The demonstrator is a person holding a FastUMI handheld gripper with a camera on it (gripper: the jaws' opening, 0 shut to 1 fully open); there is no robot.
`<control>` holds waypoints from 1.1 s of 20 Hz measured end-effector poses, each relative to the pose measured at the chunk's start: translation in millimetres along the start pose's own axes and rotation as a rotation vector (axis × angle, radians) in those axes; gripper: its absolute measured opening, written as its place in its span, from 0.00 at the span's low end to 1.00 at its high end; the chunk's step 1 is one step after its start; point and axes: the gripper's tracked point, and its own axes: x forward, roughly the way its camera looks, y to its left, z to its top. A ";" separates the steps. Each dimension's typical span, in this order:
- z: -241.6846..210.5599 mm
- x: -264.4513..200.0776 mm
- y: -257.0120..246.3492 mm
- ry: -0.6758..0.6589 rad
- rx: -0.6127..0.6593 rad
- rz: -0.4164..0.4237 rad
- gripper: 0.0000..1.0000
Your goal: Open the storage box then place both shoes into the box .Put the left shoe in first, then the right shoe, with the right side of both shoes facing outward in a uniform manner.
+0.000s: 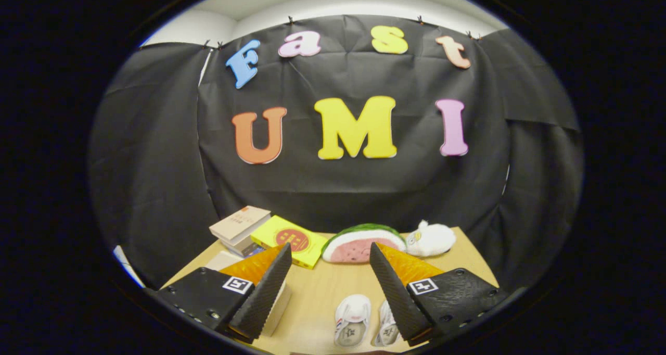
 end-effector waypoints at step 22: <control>-192.5 111.2 101.1 0.871 0.831 0.855 0.92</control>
